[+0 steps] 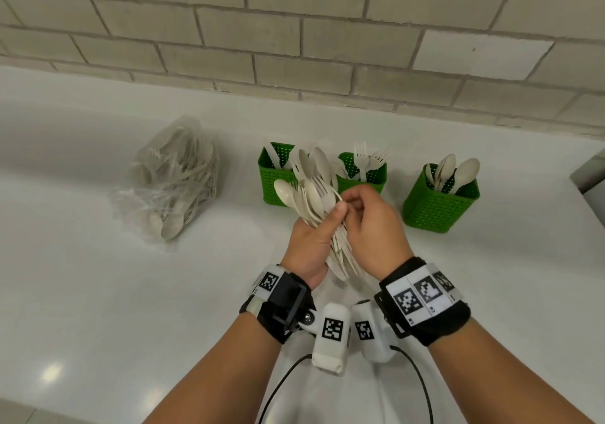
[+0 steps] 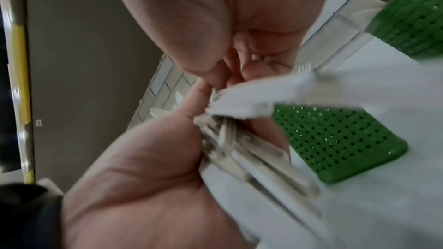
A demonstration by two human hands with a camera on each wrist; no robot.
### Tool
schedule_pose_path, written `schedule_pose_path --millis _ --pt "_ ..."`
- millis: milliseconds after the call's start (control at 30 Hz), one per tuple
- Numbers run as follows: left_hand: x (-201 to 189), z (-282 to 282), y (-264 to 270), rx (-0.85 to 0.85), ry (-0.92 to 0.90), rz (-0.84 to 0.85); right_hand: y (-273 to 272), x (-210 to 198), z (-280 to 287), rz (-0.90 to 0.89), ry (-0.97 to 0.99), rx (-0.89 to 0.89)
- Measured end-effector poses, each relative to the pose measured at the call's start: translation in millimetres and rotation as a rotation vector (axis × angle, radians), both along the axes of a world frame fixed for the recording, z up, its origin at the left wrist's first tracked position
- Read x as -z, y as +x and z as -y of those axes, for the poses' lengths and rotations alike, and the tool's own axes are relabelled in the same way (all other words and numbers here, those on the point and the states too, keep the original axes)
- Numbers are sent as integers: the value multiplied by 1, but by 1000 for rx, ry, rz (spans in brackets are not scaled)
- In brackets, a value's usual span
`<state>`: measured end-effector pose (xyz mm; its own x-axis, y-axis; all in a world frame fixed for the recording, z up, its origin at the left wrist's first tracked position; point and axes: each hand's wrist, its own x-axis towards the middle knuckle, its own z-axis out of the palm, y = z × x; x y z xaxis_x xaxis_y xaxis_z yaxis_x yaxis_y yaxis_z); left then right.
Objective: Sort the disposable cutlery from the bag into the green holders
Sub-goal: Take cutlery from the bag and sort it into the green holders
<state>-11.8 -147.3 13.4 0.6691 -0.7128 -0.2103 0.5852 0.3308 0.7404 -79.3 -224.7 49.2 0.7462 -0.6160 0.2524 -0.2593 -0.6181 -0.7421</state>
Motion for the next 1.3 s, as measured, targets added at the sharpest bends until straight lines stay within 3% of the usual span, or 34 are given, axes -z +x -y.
schedule_pose_path --millis 133,200,400,567,767,900,1200,1300 --pt "4 1 7 -50 51 58 -11 -6 5 -108 145 -264" --pt "6 2 7 -48 50 90 -15 -5 10 -108 175 -309" --pt "11 0 7 9 34 228 -18 7 12 -99 37 -293" --pt "14 -10 15 107 24 223 -21 6 10 -51 200 -336" --pt "15 -19 23 146 61 258 -23 8 10 -41 210 -359" --pt "9 -24 26 175 116 341 -25 6 9 7 322 -356" --pt "2 -24 25 99 174 392 -26 16 5 -30 311 -282" --pt "1 -24 26 51 209 450 -27 16 6 -31 393 -254"
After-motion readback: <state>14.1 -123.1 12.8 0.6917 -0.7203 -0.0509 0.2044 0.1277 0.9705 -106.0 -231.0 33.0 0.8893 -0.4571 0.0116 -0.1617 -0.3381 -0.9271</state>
